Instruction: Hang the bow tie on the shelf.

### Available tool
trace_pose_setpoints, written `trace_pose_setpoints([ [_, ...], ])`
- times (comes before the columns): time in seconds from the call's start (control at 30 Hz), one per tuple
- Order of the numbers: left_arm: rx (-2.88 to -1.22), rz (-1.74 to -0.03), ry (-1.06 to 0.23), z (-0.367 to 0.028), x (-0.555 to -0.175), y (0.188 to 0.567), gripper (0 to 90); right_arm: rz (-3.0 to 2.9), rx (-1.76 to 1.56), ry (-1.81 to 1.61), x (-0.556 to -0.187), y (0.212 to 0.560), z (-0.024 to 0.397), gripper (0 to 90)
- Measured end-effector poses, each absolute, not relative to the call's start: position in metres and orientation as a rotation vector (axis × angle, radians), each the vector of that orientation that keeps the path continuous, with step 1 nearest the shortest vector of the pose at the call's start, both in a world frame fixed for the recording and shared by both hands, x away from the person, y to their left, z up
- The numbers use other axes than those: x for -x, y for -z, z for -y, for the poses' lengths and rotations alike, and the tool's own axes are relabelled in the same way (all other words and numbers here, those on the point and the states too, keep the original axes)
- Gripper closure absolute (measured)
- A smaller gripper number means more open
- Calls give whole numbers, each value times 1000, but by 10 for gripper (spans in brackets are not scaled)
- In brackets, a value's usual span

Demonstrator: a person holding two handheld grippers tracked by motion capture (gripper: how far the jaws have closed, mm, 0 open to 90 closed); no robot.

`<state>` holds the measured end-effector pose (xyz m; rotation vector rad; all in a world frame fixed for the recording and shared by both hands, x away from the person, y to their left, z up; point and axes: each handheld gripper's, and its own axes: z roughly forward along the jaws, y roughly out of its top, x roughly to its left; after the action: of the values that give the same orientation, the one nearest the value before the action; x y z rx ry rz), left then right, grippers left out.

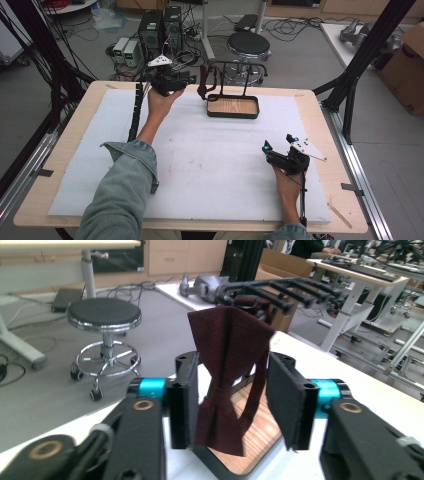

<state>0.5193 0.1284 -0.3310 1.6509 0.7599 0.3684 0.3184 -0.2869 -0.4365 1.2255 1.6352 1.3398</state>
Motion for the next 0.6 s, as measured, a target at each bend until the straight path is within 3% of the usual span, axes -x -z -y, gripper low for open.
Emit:
trace_pose_setpoints([
  [0.6, -1593, -642, -498, -210, -440, 298, 325, -1633, -1228, -1332, -318, 437, 287, 113],
])
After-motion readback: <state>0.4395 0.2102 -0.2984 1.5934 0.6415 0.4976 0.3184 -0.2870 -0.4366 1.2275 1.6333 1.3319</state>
